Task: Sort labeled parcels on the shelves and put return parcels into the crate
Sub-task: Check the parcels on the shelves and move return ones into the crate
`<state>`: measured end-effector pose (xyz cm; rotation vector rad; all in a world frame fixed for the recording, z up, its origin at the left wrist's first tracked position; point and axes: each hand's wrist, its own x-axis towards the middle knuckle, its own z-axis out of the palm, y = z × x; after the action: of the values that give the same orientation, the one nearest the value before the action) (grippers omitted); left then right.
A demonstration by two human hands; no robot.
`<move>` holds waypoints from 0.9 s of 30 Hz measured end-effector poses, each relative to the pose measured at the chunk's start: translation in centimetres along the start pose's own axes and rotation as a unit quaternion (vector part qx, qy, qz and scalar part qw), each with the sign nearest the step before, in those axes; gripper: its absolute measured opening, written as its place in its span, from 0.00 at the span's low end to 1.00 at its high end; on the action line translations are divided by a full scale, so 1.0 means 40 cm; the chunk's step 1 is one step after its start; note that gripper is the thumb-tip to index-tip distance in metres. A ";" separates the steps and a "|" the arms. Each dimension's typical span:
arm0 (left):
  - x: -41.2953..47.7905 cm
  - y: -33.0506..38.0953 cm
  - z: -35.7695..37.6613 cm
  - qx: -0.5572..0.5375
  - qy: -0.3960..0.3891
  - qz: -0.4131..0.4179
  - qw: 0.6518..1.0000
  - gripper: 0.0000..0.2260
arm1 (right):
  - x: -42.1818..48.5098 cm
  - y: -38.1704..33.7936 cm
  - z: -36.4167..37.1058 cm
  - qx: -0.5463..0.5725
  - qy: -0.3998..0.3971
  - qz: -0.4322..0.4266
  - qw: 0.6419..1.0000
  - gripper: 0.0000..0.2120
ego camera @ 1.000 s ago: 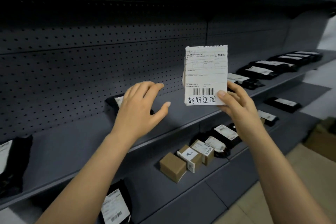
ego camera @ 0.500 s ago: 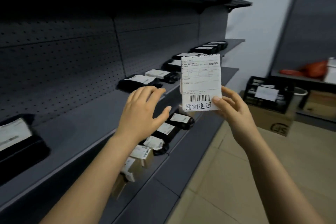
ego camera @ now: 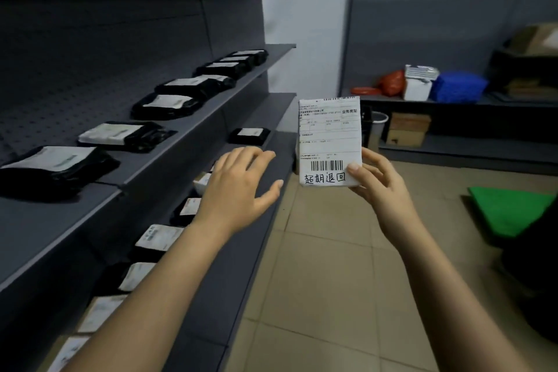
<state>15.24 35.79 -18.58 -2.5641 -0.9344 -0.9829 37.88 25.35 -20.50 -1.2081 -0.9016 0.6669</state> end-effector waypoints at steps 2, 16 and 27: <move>0.044 -0.001 0.065 -0.013 -0.010 0.018 1.000 0.21 | 0.036 0.028 -0.031 -0.009 0.021 0.006 1.000 0.28; 0.465 -0.167 0.498 -0.112 -0.044 0.125 0.985 0.21 | 0.460 0.171 -0.070 -0.041 0.157 0.006 0.987 0.29; 0.789 -0.233 0.813 -0.152 -0.047 0.187 0.969 0.21 | 0.792 0.256 -0.147 -0.077 0.218 0.021 0.973 0.35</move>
<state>43.90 71.95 -21.76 -2.9099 -0.3084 -0.9585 59.12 51.42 -23.85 -1.4460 -0.5658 0.3454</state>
